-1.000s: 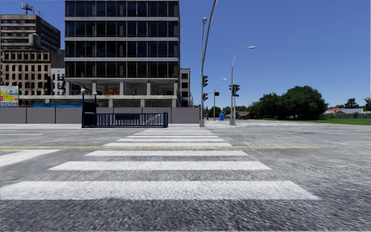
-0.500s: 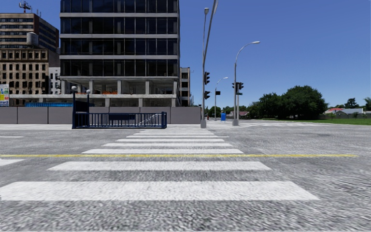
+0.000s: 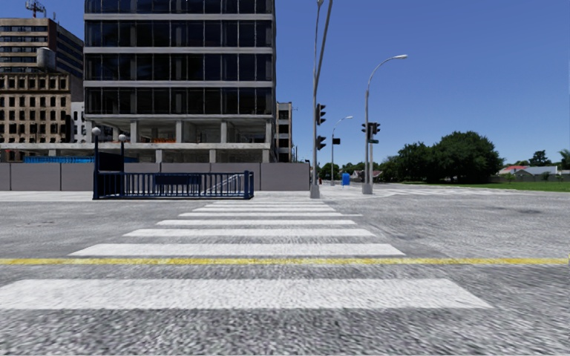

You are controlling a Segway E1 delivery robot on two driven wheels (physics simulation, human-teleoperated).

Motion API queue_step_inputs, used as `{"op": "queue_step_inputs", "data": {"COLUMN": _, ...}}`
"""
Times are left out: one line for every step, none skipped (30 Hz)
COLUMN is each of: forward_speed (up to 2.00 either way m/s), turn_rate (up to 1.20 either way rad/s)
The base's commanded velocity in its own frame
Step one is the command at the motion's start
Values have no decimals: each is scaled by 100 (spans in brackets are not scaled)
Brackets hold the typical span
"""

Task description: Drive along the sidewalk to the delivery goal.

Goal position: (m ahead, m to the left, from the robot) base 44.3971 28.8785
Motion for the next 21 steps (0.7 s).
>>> {"op": "queue_step_inputs", "data": {"forward_speed": 200, "turn_rate": 0}}
{"op": "queue_step_inputs", "data": {"forward_speed": 200, "turn_rate": 0}}
{"op": "queue_step_inputs", "data": {"forward_speed": 200, "turn_rate": 0}}
{"op": "queue_step_inputs", "data": {"forward_speed": 200, "turn_rate": 0}}
{"op": "queue_step_inputs", "data": {"forward_speed": 200, "turn_rate": 0}}
{"op": "queue_step_inputs", "data": {"forward_speed": 200, "turn_rate": 0}}
{"op": "queue_step_inputs", "data": {"forward_speed": 200, "turn_rate": 0}}
{"op": "queue_step_inputs", "data": {"forward_speed": 200, "turn_rate": 0}}
{"op": "queue_step_inputs", "data": {"forward_speed": 200, "turn_rate": 0}}
{"op": "queue_step_inputs", "data": {"forward_speed": 200, "turn_rate": 0}}
{"op": "queue_step_inputs", "data": {"forward_speed": 200, "turn_rate": 0}}
{"op": "queue_step_inputs", "data": {"forward_speed": 200, "turn_rate": 0}}
{"op": "queue_step_inputs", "data": {"forward_speed": 200, "turn_rate": 0}}
{"op": "queue_step_inputs", "data": {"forward_speed": 200, "turn_rate": 0}}
{"op": "queue_step_inputs", "data": {"forward_speed": 200, "turn_rate": 0}}
{"op": "queue_step_inputs", "data": {"forward_speed": 200, "turn_rate": 0}}
{"op": "queue_step_inputs", "data": {"forward_speed": 200, "turn_rate": 0}}
{"op": "queue_step_inputs", "data": {"forward_speed": 200, "turn_rate": 0}}
{"op": "queue_step_inputs", "data": {"forward_speed": 200, "turn_rate": 0}}
{"op": "queue_step_inputs", "data": {"forward_speed": 200, "turn_rate": 0}}
{"op": "queue_step_inputs", "data": {"forward_speed": 200, "turn_rate": 0}}
